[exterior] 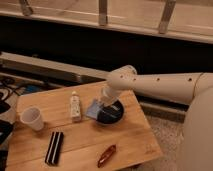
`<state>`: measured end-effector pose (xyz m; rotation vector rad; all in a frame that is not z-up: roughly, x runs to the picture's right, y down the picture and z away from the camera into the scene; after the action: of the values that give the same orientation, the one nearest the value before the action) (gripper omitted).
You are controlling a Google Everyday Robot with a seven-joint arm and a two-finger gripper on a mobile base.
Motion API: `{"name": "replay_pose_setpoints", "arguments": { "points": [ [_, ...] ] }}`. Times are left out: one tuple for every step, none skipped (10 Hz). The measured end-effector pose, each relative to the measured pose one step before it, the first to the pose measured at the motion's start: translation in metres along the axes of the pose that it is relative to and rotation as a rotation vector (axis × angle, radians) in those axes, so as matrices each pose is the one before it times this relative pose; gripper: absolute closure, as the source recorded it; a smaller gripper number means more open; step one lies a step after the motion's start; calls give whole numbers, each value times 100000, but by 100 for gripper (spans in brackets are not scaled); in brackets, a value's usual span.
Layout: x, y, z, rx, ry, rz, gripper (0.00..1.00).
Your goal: Place the white sponge in the ceramic bowl
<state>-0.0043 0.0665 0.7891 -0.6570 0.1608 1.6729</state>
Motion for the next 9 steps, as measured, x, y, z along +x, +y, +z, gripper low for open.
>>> {"name": "replay_pose_setpoints", "arguments": {
  "points": [
    [-1907,-1368,-376,-60,-1945,4368,100],
    [-1756,-1669,-471,-487,-1992,5493,99],
    [-1091,-1223,-371,74,-946,3960,94],
    [-607,-602,70,375,503,509,86],
    [-454,172,136,-149,261,-1824,74],
    [229,405,282,123,566,-1361,64],
    [514,267,62,-42,39,-584,56],
    [976,57,-164,144,-353,662,44],
    [655,164,-52,-87,12,258,34]
  ]
}}
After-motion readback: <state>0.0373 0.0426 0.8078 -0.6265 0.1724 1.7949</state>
